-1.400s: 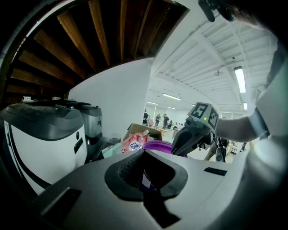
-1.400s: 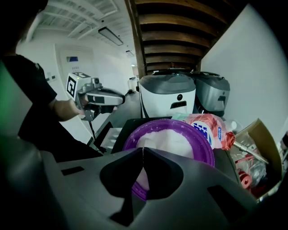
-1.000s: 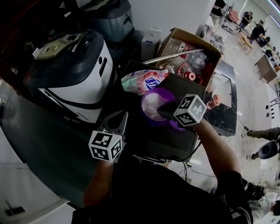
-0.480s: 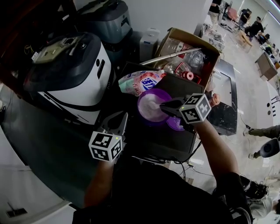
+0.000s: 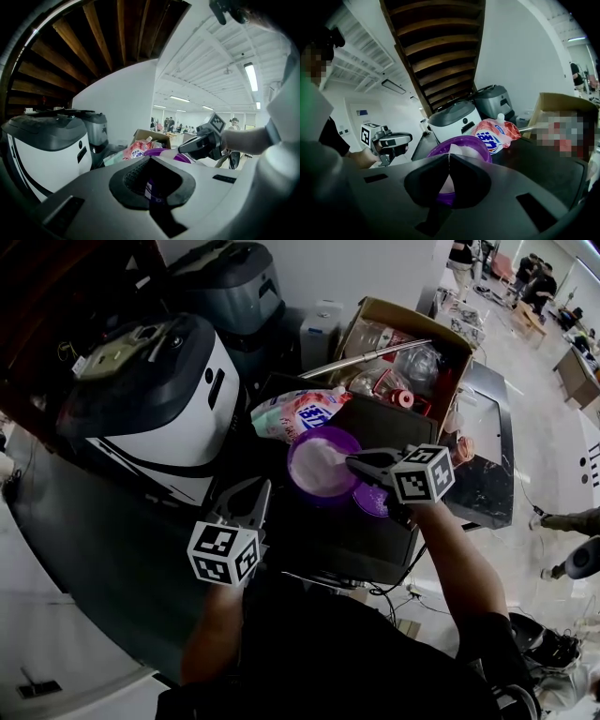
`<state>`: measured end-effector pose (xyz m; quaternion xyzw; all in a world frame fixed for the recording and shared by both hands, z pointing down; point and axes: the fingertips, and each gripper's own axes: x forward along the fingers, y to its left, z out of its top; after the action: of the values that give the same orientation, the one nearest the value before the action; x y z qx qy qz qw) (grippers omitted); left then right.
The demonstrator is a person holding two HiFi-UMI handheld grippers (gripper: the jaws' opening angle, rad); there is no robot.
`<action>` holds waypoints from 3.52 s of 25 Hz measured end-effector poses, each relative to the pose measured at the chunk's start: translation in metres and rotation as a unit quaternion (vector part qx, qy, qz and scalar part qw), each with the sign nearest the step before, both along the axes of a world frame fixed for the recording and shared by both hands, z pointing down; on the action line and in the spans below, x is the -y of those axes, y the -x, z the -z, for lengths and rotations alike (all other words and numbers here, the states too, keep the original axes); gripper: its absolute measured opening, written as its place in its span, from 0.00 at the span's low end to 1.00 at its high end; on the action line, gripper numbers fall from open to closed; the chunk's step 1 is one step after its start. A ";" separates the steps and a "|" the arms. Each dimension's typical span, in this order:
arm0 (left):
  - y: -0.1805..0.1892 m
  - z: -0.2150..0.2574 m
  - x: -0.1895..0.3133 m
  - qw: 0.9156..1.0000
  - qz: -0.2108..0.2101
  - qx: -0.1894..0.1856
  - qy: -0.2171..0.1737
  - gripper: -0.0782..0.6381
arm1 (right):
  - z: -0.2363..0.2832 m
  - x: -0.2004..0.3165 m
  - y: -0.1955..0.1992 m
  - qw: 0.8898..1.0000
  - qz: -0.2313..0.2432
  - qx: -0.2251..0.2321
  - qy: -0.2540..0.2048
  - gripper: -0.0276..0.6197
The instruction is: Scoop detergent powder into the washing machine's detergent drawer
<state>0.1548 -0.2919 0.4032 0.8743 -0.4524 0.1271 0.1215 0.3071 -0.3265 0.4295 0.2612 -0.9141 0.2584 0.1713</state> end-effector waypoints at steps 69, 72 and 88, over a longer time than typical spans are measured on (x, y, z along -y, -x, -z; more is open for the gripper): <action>0.252 0.004 -0.108 0.999 0.008 -0.028 -0.018 0.12 | 0.076 -0.115 0.208 0.979 -0.116 0.163 -0.043 0.07; 0.238 0.006 -0.114 0.999 0.017 -0.024 -0.017 0.12 | 0.073 -0.120 0.207 0.981 -0.096 0.164 -0.038 0.07; 0.194 -0.005 -0.157 0.997 0.077 -0.013 0.008 0.12 | 0.035 -0.160 0.209 0.982 -0.005 0.184 0.029 0.07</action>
<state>-0.0391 -0.1345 0.4080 0.8372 -0.5160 0.1098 0.1443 0.0979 -0.1661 0.3950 0.2085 -0.9210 0.3289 0.0063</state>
